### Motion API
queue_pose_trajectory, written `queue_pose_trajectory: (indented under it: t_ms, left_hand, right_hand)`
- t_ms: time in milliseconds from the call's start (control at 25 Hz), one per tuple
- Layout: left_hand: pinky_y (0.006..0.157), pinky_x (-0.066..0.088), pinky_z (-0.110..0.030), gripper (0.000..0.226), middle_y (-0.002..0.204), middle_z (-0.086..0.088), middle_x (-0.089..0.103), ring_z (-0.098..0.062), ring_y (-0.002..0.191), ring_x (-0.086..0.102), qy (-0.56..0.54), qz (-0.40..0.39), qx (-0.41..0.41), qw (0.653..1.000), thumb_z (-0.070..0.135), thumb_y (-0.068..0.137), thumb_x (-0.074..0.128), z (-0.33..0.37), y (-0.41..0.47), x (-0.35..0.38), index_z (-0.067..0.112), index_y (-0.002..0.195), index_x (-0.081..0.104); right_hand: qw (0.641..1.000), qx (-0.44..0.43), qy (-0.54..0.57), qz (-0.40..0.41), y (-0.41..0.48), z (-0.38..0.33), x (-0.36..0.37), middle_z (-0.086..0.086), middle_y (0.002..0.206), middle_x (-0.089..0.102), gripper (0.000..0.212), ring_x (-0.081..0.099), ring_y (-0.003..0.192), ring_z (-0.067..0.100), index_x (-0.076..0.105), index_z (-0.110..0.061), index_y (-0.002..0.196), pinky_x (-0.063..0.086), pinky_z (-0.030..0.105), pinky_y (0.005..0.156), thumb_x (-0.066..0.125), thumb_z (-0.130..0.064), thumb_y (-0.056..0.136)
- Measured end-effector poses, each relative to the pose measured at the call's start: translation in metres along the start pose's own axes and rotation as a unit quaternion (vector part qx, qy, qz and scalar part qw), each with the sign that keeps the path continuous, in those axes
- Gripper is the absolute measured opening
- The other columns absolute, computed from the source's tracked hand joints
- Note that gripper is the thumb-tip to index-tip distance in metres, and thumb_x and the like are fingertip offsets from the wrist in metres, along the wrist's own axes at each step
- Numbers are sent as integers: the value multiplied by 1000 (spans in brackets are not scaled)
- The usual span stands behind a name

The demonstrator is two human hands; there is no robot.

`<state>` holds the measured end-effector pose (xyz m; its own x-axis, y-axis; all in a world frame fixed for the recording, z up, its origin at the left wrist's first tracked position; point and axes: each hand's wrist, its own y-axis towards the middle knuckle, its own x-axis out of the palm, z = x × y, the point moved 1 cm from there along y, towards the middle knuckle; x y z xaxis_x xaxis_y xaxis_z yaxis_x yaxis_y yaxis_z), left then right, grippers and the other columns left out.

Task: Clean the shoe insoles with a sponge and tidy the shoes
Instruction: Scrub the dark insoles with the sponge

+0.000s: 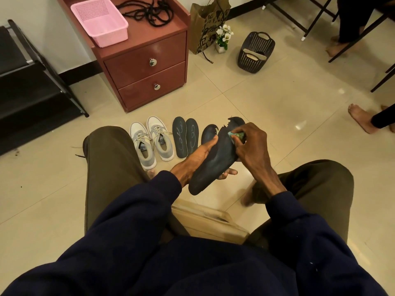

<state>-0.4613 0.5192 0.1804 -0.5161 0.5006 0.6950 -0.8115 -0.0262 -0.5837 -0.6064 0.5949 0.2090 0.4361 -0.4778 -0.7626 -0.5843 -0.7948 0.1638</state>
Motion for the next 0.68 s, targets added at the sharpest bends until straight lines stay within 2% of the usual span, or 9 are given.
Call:
queue_pose_trajectory:
  t_ms: [80, 200, 280, 400, 440, 560, 680]
  left_hand:
    - [65, 62, -37, 64, 112, -20, 74, -40, 88, 75, 5, 1, -10, 1000, 63, 102, 40, 0, -3, 3, 11, 137, 52]
    - [63, 61, -38, 69, 120, -22, 69, -42, 93, 73, -3, -9, 2, 1000, 62, 102, 44, 1, -2, 1, 12, 150, 45]
    - [65, 61, -38, 68, 123, -21, 69, -42, 95, 73, 1, -7, 7, 1000, 62, 102, 43, 0, -1, -2, 13, 150, 45]
    - [70, 62, -37, 67, 133, -17, 67, -39, 99, 73, 26, -29, -10, 999, 64, 103, 38, -1, -2, -2, 14, 146, 49]
    - [70, 62, -37, 67, 134, -17, 66, -38, 99, 73, 33, -34, -11, 999, 64, 103, 37, -2, -1, -1, 15, 147, 48]
    - [65, 62, -37, 63, 123, -18, 71, -39, 93, 75, 23, -22, -7, 999, 62, 104, 36, -1, -3, 0, 16, 145, 48]
    - [67, 61, -36, 60, 125, -16, 71, -37, 93, 75, 31, -48, -17, 998, 62, 105, 31, 0, -3, -1, 18, 138, 53]
  right_hand:
    - [1000, 8, -4, 22, 0, 7, -4, 4, 102, 69, 14, 63, 88, 13, 75, -11, 101, 56, 22, 74, 78, -9, 87]
    - [997, -50, 21, -46, -4, -3, 4, -2, 98, 69, 13, 60, 83, 1, 77, -12, 99, 48, 8, 74, 79, -12, 87]
    - [998, -41, 23, -40, -1, -4, 4, -3, 97, 69, 11, 61, 82, 1, 77, -14, 98, 47, 6, 72, 80, -13, 87]
    - [1000, 20, 6, 13, 2, 8, -3, 1, 99, 70, 11, 65, 85, 11, 76, -14, 97, 56, 19, 72, 78, -11, 87]
    - [1000, 13, 6, 4, 1, 8, -4, 0, 99, 69, 11, 64, 85, 9, 76, -15, 97, 57, 21, 73, 78, -10, 87]
    - [996, -38, 44, -64, -2, 0, 0, -7, 95, 69, 10, 64, 84, 1, 78, -16, 96, 52, 12, 72, 80, -12, 86]
    - [999, -6, 31, -3, 5, 6, -3, -4, 94, 70, 8, 64, 82, 4, 78, -15, 94, 52, 16, 74, 80, -15, 86]
